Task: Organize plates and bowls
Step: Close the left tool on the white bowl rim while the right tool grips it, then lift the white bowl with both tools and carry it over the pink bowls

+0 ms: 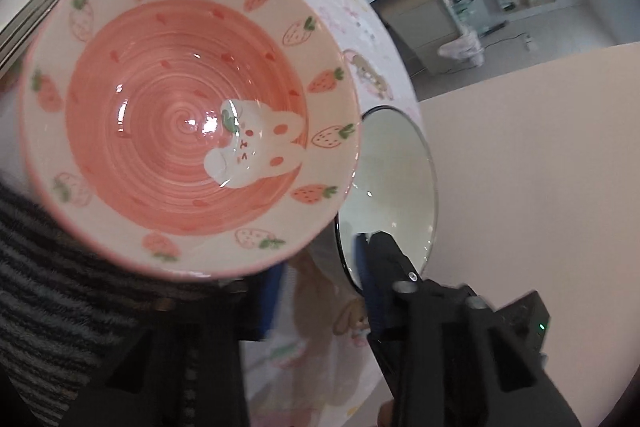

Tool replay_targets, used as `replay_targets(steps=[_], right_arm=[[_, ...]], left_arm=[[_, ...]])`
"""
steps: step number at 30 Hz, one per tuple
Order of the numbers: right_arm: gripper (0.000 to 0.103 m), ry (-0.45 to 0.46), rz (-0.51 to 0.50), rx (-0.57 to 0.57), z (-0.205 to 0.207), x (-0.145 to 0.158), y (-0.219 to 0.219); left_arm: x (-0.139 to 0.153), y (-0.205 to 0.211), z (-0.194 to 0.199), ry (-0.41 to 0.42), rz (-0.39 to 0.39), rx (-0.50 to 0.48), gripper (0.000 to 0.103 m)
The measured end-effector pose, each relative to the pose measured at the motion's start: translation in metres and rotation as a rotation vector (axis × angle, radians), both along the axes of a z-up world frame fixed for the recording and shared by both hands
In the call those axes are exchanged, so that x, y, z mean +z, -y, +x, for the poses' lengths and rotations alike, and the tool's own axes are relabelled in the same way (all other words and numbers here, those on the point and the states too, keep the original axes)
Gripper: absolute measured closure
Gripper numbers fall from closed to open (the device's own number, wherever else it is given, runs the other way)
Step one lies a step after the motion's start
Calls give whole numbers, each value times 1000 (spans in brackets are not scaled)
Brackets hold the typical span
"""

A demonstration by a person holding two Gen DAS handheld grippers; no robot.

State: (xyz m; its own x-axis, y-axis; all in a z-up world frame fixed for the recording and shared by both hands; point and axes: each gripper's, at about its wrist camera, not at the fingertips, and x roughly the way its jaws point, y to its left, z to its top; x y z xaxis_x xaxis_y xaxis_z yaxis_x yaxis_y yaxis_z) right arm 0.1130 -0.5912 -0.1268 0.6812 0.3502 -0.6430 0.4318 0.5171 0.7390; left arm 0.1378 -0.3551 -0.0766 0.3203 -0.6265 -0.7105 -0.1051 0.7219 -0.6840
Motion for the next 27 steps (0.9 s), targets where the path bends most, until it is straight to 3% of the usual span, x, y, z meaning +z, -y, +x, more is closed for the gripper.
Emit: replay_targets(steps=[3,7,10,17,27], right_arm=[[85,1,-11,-4,-5,-2,2],[95,-34,-23,15,-7,-10,5],[96,-10,-28,32,-10,-12,6],[94,59,-174,67,-18,11,-4],[94,207,-186,143,-29,62,-34]], left_arm=[[-8,3,0,-20,-2,9,76],[-20,9,1,-24,4,-25,88],[-16,19,2,31,81,-103,88],[-10,13,-5,57,58,-129,88],[67,-24,-40,334,106,-104,88]])
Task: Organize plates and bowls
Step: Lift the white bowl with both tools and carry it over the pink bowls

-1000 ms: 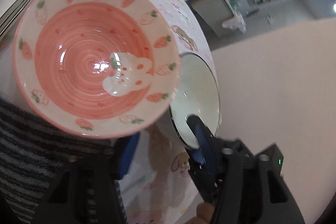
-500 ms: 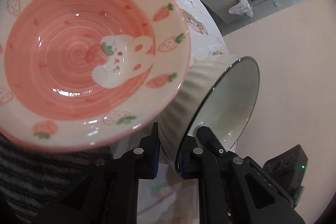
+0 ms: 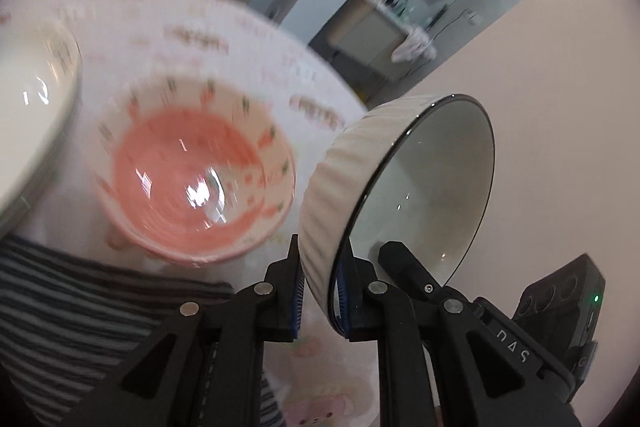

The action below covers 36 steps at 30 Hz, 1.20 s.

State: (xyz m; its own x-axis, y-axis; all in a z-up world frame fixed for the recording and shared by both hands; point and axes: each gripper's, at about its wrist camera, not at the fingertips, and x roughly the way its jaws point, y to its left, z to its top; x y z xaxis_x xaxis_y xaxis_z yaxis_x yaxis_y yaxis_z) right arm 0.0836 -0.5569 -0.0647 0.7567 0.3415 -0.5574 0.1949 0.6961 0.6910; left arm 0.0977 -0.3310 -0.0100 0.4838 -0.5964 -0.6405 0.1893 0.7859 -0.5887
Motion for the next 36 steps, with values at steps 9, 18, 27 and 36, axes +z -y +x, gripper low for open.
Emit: replay_targets(steps=[9,18,27,36], right_arm=[[93,114,-90,83,17,44,-67],[93,42,-144,70,34,19,-102],[93,-16,-153,49,37,-1,-100],[94,2,-228,18,34,1,-102]], left_arm=[[48,-42,-9,210,81,105,87],[13,-63,5,153,150,104,85],[-9,-59,11,130,165,74,84],[-11,-48,8,203,234,82,83]])
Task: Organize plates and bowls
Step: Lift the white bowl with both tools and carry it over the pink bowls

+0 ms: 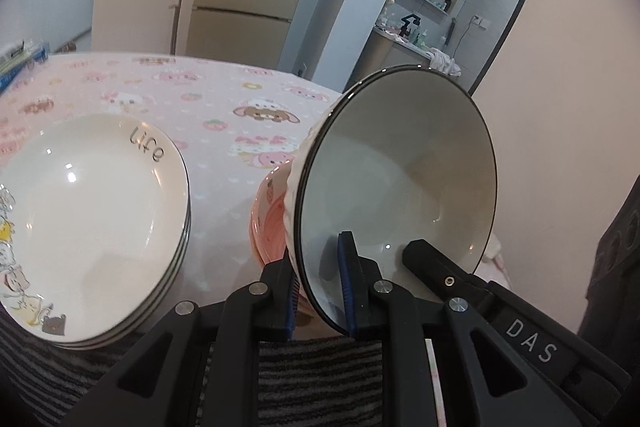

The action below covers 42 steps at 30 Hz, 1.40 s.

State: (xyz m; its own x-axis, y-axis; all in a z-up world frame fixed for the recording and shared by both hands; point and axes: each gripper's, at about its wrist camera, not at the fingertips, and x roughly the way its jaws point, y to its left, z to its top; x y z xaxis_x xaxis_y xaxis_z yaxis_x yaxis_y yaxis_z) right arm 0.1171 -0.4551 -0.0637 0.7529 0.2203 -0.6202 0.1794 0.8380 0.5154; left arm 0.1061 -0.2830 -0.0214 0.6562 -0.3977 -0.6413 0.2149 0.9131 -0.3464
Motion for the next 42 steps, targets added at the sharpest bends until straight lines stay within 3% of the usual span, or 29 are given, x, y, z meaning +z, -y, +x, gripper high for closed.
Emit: replay_targets(steps=[16,28,42], right_arm=[[94,-2,-25,19,7,-1,-6],[94,-69,-112,24,19,6,-16],[94,-117,-56,41,29,3,-12]], left_arm=[[-4,-9,7,21,-30,24,83],[-12,-24,11,24,-132,28,80],[-15,-36,14,10,-214,12,76]])
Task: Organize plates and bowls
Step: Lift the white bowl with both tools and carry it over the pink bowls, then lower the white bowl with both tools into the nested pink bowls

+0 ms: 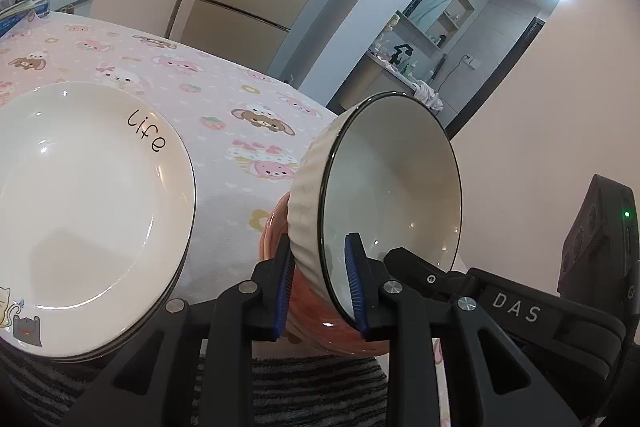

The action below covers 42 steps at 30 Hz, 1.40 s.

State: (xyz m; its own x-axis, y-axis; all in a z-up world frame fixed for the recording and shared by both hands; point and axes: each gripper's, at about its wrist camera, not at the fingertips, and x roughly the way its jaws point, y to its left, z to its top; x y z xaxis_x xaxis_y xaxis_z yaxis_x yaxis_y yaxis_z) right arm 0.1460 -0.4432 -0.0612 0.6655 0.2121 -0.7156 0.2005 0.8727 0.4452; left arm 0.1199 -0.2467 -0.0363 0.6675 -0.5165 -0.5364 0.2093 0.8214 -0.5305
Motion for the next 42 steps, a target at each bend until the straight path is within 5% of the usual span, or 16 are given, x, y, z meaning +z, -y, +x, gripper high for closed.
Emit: replay_targets(steps=[7,36,37,38,39,42], right_arm=[[93,7,86,60,1,-7,8],[94,17,-41,46,-2,4,10],[94,19,-49,43,-2,4,10],[93,19,-56,41,-2,4,10],[91,13,-72,30,-1,4,10],[90,18,-89,6,0,5,11]], left_arm=[[5,0,-7,53,6,20,77],[2,-8,-5,34,-43,21,76],[2,-10,-5,34,-23,45,66],[2,-12,-5,33,-8,67,43],[2,-15,-6,36,-11,87,38],[-3,-15,-1,14,-50,36,62]])
